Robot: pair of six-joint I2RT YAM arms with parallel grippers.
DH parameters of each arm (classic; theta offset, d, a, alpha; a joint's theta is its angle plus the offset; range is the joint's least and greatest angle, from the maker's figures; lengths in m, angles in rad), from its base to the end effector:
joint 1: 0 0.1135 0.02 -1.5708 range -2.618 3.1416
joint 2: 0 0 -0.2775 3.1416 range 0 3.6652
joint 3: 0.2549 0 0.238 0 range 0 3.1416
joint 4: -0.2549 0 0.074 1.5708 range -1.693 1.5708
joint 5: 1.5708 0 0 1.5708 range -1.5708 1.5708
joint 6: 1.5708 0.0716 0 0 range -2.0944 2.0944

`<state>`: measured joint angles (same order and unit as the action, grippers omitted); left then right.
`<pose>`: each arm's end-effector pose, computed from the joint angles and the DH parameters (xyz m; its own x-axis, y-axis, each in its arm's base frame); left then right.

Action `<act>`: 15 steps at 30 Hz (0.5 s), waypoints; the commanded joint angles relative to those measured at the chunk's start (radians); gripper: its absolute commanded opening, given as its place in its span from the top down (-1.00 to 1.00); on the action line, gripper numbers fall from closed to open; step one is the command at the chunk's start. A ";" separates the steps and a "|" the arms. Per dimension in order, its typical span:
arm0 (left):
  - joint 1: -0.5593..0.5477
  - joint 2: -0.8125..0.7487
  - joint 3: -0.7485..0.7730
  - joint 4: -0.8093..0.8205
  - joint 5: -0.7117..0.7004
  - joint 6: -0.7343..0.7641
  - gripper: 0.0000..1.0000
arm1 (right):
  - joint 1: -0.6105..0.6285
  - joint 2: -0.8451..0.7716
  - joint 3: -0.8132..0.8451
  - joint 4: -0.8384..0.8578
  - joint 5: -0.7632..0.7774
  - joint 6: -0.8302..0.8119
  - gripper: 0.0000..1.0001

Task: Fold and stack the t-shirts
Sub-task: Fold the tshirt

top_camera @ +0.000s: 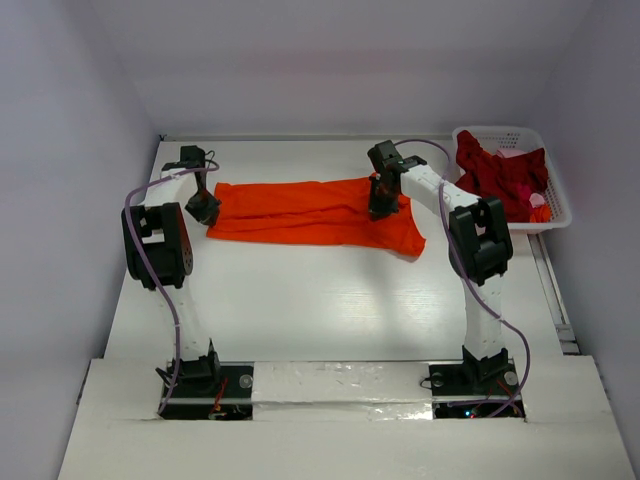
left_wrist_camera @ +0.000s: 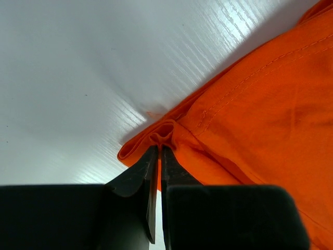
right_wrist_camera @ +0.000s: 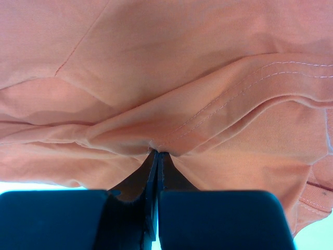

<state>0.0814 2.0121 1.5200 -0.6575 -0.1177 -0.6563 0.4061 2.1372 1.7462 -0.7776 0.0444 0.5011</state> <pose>0.4271 0.0433 0.1761 -0.6422 -0.6604 -0.3893 -0.6569 0.7358 -0.1646 0.4254 0.1795 0.1815 -0.9233 0.1254 -0.3629 0.0740 0.9856 0.1522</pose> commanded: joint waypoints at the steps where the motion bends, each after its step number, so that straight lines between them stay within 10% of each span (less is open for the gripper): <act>1: 0.008 -0.018 0.043 -0.013 -0.014 -0.008 1.00 | -0.004 -0.011 0.039 0.005 -0.001 -0.004 1.00; 15: 0.008 -0.021 0.164 -0.079 -0.036 -0.014 1.00 | -0.058 -0.011 0.076 -0.017 0.006 -0.001 1.00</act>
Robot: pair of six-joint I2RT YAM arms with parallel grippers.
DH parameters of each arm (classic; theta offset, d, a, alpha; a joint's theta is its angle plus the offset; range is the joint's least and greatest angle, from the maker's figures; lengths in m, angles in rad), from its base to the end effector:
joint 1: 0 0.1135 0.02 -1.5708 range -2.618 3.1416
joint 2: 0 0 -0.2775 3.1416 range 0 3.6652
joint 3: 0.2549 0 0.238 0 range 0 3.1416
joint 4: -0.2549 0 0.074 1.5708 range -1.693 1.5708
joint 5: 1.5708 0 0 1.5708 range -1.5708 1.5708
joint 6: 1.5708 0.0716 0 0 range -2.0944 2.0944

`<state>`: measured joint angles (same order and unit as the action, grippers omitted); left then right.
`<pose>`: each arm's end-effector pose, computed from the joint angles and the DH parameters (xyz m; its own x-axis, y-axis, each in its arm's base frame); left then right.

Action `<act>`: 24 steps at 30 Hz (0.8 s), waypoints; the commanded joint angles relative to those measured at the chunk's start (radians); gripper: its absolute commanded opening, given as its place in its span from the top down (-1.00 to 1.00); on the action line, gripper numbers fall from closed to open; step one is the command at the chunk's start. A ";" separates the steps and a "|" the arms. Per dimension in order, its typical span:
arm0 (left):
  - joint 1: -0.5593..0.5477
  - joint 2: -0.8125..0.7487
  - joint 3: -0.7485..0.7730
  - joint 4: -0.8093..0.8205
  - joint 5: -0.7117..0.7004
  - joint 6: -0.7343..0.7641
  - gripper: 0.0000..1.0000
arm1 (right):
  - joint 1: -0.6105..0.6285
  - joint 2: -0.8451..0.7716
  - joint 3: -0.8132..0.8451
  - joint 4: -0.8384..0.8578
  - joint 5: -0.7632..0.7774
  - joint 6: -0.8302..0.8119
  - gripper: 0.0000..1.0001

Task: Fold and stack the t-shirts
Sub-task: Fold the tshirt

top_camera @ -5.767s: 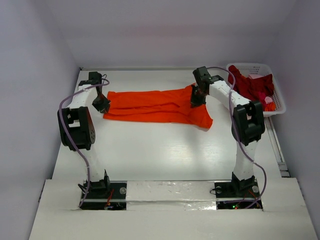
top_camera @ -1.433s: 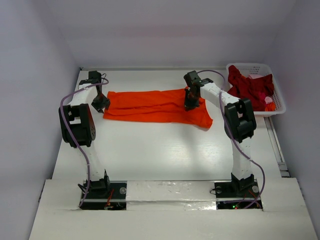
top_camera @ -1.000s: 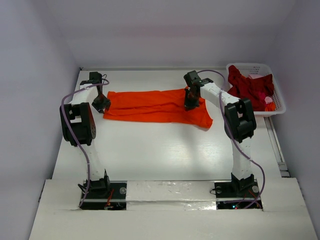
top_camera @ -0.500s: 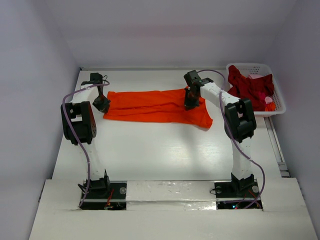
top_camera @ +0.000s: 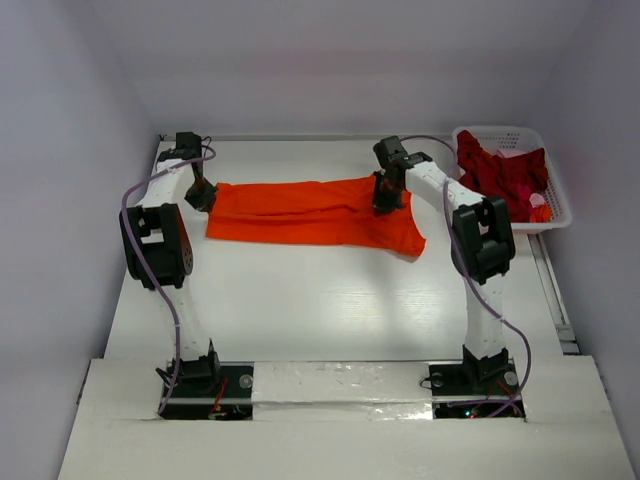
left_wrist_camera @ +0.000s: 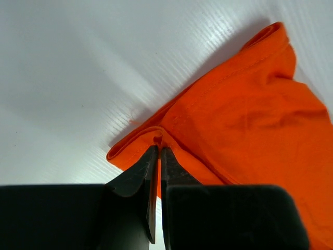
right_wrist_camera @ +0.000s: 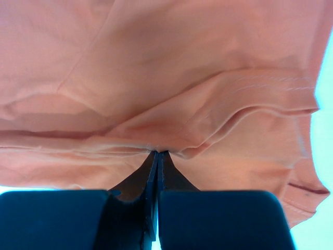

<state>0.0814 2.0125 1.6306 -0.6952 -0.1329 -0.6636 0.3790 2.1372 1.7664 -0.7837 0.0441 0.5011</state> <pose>0.4412 0.0455 0.2066 -0.6032 -0.6618 -0.4452 -0.6534 0.7301 -0.2000 0.4324 0.1688 0.1870 -0.9148 0.1523 -0.3740 0.0985 0.9824 0.1589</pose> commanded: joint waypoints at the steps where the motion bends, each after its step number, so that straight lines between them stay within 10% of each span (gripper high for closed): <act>1: 0.008 -0.017 0.060 -0.044 -0.020 -0.005 1.00 | -0.031 -0.010 0.062 -0.014 0.007 -0.003 1.00; 24: 0.008 0.034 0.097 -0.038 -0.008 -0.017 1.00 | -0.071 0.090 0.128 -0.019 -0.135 -0.076 1.00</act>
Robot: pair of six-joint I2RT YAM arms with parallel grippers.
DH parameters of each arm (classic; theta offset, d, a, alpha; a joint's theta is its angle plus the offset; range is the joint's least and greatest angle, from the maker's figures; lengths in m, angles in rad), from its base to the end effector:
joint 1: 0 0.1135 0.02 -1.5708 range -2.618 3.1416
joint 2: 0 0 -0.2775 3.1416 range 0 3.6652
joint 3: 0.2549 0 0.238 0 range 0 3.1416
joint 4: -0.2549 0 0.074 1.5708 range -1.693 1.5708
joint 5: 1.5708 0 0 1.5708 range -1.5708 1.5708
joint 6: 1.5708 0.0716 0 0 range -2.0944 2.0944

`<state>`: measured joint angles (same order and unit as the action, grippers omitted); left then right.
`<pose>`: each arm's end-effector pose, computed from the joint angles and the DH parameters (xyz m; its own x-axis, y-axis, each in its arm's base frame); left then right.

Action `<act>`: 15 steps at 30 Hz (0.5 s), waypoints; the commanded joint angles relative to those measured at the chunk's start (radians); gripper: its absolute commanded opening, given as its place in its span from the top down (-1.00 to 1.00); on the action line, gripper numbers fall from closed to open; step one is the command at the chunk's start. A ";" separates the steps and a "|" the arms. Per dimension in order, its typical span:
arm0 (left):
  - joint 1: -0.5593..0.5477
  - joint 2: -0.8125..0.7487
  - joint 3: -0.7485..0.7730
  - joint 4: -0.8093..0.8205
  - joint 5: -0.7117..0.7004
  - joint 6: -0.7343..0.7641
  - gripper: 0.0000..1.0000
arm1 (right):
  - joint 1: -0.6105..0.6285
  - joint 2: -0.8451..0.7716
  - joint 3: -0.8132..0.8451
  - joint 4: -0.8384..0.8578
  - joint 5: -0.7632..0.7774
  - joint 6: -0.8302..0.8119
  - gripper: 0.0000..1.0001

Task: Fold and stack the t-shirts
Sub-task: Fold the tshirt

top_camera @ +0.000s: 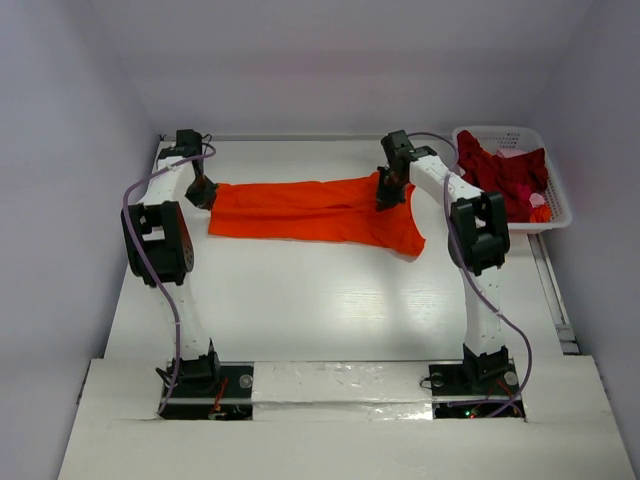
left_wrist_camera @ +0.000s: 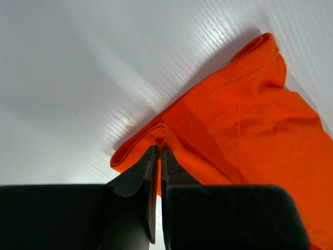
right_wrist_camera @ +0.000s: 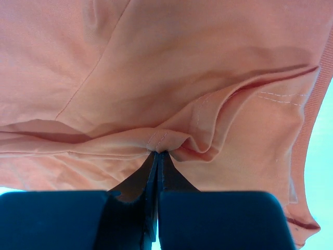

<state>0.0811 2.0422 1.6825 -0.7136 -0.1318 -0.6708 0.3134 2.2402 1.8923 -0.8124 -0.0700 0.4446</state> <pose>0.4497 0.0460 0.2084 -0.5973 -0.6668 -0.4456 -0.6563 0.7258 -0.2062 0.4619 0.1550 0.1757 -0.9311 0.1493 -0.3327 0.0736 0.9705 0.2295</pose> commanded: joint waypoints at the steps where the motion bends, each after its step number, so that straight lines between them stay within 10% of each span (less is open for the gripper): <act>1: 0.008 0.007 0.045 -0.020 -0.011 -0.010 1.00 | -0.005 -0.014 0.002 0.012 -0.021 -0.020 1.00; 15: 0.008 0.041 0.036 -0.004 0.004 -0.013 1.00 | -0.005 0.015 0.048 0.019 -0.019 -0.024 1.00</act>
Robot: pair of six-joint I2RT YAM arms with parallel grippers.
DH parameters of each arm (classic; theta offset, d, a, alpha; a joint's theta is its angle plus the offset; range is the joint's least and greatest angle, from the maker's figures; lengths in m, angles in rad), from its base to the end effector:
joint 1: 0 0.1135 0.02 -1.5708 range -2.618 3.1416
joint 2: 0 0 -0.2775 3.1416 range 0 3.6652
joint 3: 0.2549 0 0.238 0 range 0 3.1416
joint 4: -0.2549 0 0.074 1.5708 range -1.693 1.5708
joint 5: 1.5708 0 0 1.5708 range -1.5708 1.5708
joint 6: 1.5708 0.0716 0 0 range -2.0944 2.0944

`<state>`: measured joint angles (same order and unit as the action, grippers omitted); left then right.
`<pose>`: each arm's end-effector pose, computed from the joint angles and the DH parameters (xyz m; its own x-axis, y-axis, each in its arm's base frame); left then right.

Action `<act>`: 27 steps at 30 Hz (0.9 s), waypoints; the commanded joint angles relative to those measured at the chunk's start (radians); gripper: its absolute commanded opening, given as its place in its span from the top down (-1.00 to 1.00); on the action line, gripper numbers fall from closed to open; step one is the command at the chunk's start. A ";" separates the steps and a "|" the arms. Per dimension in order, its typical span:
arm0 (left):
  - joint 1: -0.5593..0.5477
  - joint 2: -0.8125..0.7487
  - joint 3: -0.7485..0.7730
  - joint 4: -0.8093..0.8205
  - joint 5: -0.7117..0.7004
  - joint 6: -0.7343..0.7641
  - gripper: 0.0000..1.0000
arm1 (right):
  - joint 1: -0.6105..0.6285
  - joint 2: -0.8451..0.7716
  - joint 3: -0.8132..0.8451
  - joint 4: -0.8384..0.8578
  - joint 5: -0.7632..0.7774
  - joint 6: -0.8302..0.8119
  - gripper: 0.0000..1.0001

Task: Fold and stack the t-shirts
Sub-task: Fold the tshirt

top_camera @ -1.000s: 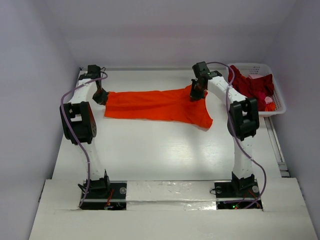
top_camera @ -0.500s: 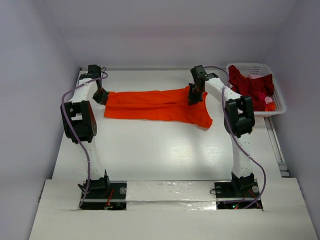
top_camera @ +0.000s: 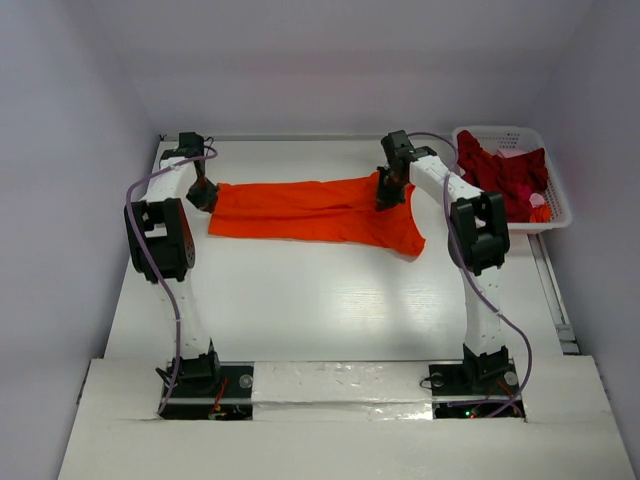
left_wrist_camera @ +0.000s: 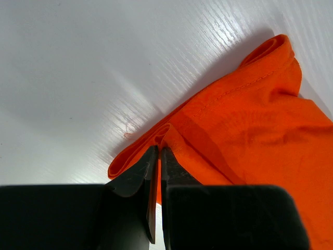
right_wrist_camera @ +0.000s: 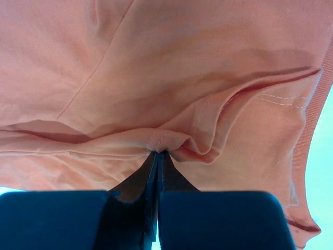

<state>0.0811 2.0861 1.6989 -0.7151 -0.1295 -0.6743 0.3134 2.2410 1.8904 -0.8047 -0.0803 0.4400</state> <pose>0.4559 0.0463 0.1942 -0.6082 -0.6706 -0.4247 -0.6634 0.7232 -0.1919 0.4624 0.1559 0.1752 -0.9315 0.1444 -0.3339 0.0648 0.9690 0.2383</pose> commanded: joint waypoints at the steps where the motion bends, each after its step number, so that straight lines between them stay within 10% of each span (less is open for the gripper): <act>1: 0.008 -0.001 0.019 -0.001 0.004 -0.011 1.00 | -0.005 0.017 0.058 0.006 -0.006 -0.024 1.00; 27: 0.008 0.011 0.093 -0.021 0.034 -0.027 1.00 | -0.005 0.035 0.122 -0.011 -0.026 -0.046 1.00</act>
<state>0.0811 2.0968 1.7565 -0.7185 -0.0925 -0.6838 0.3134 2.2807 1.9865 -0.8196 -0.0971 0.4110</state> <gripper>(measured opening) 0.010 0.010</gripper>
